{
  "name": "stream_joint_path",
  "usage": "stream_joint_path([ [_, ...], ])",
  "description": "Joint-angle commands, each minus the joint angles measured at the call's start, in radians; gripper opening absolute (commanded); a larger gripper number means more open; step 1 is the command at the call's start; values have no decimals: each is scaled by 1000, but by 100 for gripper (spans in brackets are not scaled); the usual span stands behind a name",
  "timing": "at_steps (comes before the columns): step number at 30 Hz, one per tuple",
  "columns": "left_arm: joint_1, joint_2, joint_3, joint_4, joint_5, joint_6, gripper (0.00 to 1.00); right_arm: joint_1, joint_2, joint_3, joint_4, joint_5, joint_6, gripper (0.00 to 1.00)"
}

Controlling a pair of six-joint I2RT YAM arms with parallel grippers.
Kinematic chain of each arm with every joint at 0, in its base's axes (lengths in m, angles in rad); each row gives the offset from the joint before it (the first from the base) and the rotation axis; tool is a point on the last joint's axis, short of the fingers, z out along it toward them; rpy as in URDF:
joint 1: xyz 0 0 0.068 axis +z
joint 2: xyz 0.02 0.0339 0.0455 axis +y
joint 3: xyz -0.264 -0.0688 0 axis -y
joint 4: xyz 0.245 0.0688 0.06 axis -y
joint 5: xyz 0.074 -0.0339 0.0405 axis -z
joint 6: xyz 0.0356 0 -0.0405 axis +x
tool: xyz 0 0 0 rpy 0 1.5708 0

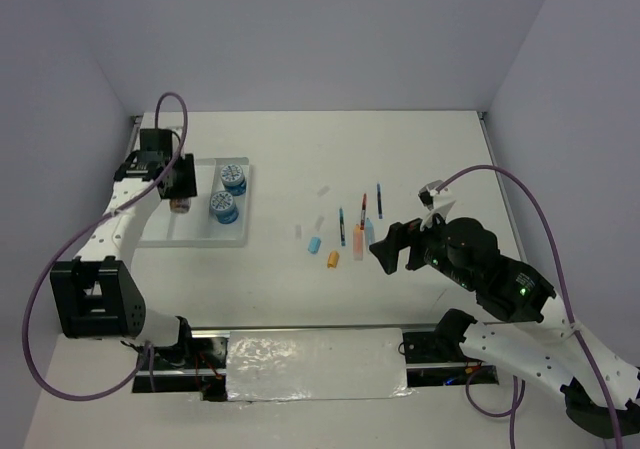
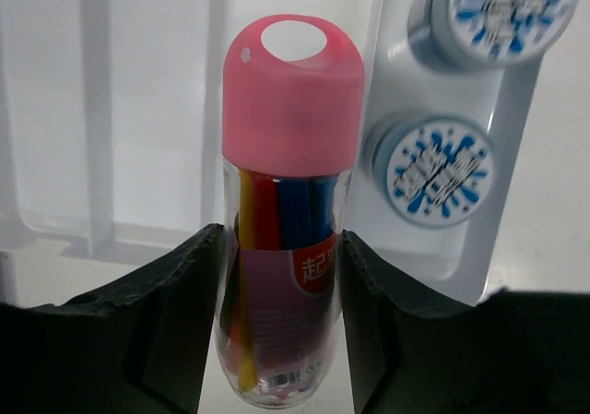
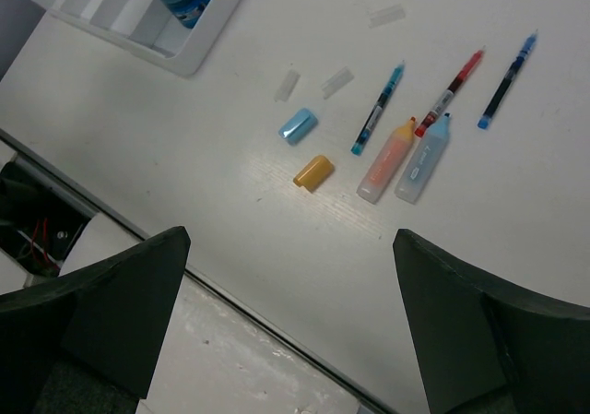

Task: Sort the stationery into containers
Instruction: Place the stationery in the storage box.

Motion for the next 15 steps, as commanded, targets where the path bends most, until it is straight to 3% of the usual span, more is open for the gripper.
stream_joint_path([
  [1,14,-77,-87,163,154,99,0,2,-12,1,60,-23,-37,100],
  [3,20,-44,-77,146,157,105,0,4,-15,-3,68,-42,-44,100],
  [9,66,48,-116,206,226,71,28,2,-30,-23,71,-65,-53,100],
  [15,103,108,-111,243,226,36,40,1,-41,-37,73,-79,-53,100],
])
